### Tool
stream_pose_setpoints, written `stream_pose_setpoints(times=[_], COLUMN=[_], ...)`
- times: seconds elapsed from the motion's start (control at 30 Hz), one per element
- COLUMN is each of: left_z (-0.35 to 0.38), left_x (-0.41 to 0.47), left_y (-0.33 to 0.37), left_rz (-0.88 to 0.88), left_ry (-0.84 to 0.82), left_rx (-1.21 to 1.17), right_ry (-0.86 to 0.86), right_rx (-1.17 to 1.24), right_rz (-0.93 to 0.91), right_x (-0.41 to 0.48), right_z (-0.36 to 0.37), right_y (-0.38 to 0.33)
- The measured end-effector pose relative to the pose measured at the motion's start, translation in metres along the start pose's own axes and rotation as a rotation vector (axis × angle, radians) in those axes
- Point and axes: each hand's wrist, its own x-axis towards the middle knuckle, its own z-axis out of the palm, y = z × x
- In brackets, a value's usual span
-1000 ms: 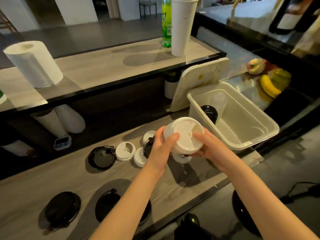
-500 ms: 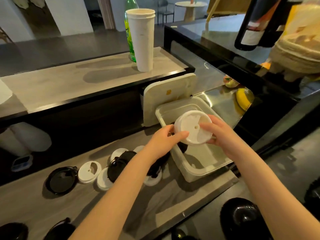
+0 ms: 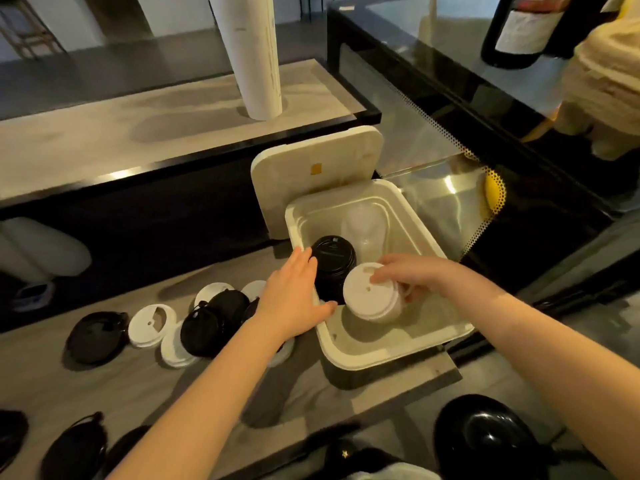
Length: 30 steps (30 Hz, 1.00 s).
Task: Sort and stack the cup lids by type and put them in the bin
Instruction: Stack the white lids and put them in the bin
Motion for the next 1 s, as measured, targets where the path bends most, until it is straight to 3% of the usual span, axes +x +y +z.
stream_pose_setpoints(times=[0.1,0.27,0.53,0.67,0.8,1.0], left_z=[0.006,0.006,-0.006,-0.006,-0.001,0.003], left_x=[0.001,0.002,0.018,0.043,0.054,0.056], left_y=[0.0,0.002,0.01,0.017,0.023,0.024], left_rz=[-0.004,-0.003,0.074,0.149,0.179,0.22], left_ry=[0.031,0.022,-0.076,-0.148,-0.208,-0.19], left_rx=[0.049,0.08,0.256,0.351,0.417,0.44], right_ry=[-0.099,-0.166,0.104,0.186,0.164,0.216], right_rx=[-0.083,-0.027,-0.469,-0.935,-1.235,-1.193], right_rz=[0.123,0.27,-0.011,-0.277,-0.208,-0.097], right_x=[0.02,0.045,0.036,0.007,0.009,0.024], right_z=[0.005,0.009,0.011,0.026,0.034,0.022], right_y=[0.005,0.013,-0.001,0.001,-0.002,-0.011])
